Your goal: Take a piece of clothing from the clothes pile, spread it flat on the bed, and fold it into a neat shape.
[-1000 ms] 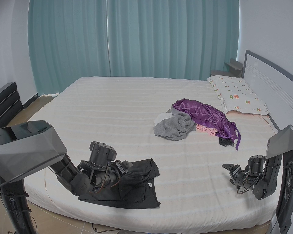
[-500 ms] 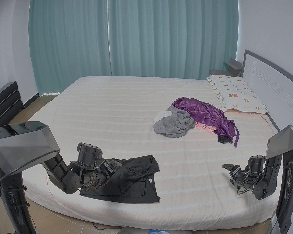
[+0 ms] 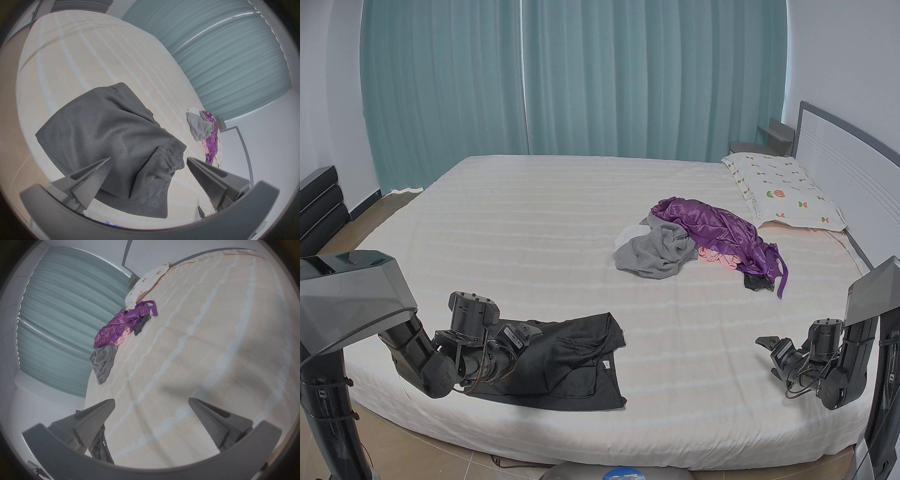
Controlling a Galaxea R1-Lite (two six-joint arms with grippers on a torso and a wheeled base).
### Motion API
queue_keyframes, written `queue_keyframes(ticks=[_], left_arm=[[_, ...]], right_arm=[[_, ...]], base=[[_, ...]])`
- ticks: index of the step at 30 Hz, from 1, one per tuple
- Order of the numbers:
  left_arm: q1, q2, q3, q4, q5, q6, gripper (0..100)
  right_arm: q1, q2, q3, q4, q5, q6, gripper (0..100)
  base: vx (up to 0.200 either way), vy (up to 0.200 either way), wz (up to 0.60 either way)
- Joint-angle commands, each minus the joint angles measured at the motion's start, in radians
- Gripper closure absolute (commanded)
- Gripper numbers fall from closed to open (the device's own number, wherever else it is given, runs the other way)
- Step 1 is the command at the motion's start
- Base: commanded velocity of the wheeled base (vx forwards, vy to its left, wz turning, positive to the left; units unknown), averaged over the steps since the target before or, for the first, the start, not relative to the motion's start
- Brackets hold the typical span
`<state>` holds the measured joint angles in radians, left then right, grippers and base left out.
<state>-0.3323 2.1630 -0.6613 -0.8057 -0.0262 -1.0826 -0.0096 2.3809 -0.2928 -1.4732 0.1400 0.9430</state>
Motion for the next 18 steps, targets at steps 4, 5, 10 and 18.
queue_keyframes(ticks=[4,5,10,18], left_arm=[[0.032,0.021,0.002,-0.003,-0.028,0.000,0],[0.032,0.023,0.000,-0.003,-0.031,0.000,0],[0.032,0.024,0.000,-0.003,-0.032,0.000,0],[0.032,0.023,0.000,-0.003,-0.031,0.000,0]], right_arm=[[0.002,0.003,0.000,-0.001,0.001,-0.001,0],[0.002,0.003,0.000,-0.001,0.001,-0.001,0],[0.002,0.004,-0.002,-0.001,0.001,-0.001,0],[0.002,0.004,-0.006,0.001,0.001,-0.001,0]], base=[[0.000,0.200,0.00],[0.000,0.200,0.00],[0.000,0.200,0.00],[0.000,0.200,0.00]])
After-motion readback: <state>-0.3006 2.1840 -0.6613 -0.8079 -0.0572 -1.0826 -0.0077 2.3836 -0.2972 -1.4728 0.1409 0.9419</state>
